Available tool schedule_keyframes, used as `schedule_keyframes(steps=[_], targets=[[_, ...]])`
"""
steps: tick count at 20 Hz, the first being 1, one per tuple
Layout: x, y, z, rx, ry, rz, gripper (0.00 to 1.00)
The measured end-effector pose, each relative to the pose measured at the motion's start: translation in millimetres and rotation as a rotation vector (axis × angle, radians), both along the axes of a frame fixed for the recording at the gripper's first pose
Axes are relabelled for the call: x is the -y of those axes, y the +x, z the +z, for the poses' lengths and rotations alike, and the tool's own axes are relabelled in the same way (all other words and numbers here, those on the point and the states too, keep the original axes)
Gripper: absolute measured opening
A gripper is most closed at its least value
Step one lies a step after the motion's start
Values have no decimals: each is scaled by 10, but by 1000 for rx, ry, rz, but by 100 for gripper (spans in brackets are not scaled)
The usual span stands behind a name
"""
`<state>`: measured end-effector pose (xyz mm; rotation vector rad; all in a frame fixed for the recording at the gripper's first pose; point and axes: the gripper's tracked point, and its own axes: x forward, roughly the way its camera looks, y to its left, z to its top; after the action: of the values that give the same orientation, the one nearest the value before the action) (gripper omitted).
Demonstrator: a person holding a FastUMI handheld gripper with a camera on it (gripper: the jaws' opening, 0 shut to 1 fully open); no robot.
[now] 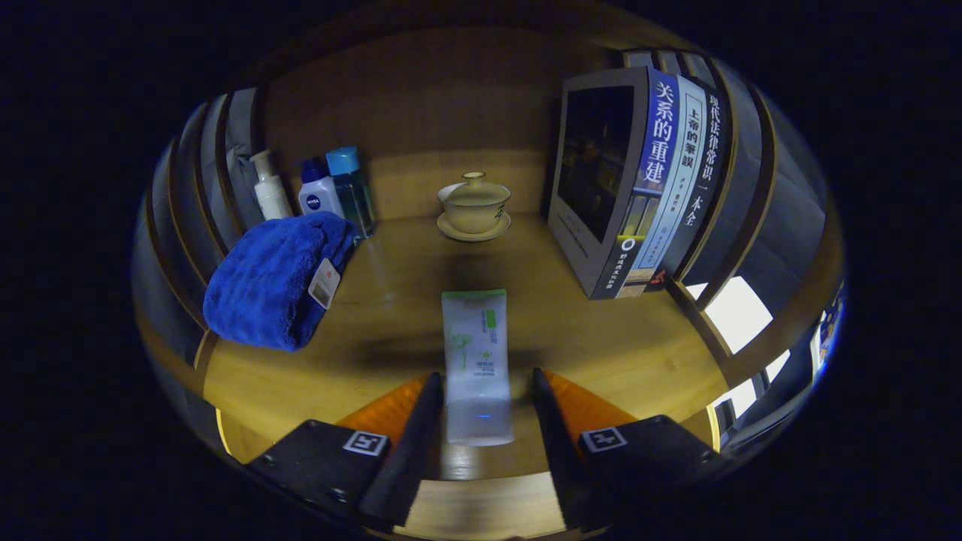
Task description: Pull open the drawer, take out the items inside it, and place them on the countertop above the cabinet.
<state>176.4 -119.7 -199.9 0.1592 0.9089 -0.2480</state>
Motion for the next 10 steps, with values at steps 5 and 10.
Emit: schedule_keyframes(steps=[5, 10], targets=[[20, 28, 255, 112, -43, -9, 98], [36, -190, 1150, 379, -138, -31, 98]])
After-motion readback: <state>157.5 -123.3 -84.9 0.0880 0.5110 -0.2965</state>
